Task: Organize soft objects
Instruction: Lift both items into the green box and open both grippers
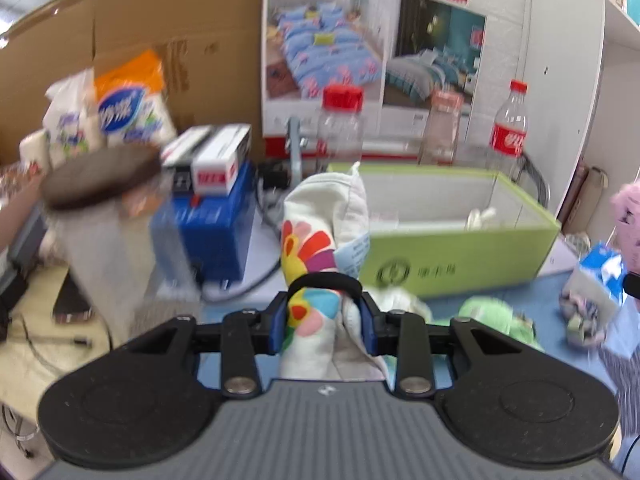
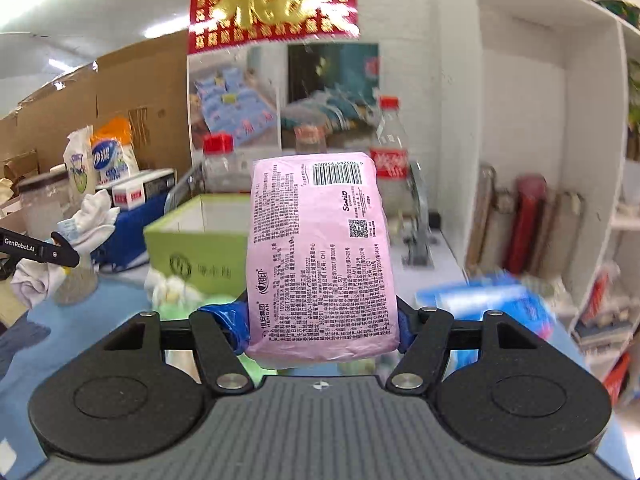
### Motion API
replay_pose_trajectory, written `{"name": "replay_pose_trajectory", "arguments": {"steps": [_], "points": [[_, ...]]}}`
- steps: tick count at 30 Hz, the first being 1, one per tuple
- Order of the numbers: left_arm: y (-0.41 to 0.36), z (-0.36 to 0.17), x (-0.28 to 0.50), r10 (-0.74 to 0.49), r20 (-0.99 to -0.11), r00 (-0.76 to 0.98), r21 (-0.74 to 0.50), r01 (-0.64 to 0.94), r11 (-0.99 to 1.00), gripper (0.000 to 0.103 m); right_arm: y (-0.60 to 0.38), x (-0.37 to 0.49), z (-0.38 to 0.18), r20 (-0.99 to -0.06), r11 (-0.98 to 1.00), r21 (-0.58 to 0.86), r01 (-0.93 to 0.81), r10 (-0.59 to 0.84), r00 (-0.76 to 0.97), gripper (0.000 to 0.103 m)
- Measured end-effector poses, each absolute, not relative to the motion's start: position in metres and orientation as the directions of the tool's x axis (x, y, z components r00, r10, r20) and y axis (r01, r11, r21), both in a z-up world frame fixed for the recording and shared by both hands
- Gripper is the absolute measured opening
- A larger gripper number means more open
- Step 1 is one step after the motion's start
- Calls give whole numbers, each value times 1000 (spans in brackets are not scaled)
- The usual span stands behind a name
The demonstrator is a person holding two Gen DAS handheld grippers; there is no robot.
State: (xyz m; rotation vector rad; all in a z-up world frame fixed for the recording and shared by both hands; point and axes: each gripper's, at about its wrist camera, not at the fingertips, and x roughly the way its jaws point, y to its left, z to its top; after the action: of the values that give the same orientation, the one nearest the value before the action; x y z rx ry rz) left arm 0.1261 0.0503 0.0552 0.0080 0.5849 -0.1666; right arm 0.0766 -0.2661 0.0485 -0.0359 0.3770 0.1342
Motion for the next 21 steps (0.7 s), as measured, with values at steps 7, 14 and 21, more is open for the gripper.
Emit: {"name": "replay_pose_trajectory", "arguments": {"steps": [7,14,21], "points": [[4,83,213,-215,-526,823,-55,219,974,34,-249,191,68,-422,981,-37,-188,155,893,52],[-26,54,283,-159,-590,791,-4,194,981,57,-229,269,36,-540,971,-3,-238,199,818,55],[-16,48,283,-163,-594,788,-39,174,984,70,-228,270,30,-549,981,24,-194,175,817,60]]}}
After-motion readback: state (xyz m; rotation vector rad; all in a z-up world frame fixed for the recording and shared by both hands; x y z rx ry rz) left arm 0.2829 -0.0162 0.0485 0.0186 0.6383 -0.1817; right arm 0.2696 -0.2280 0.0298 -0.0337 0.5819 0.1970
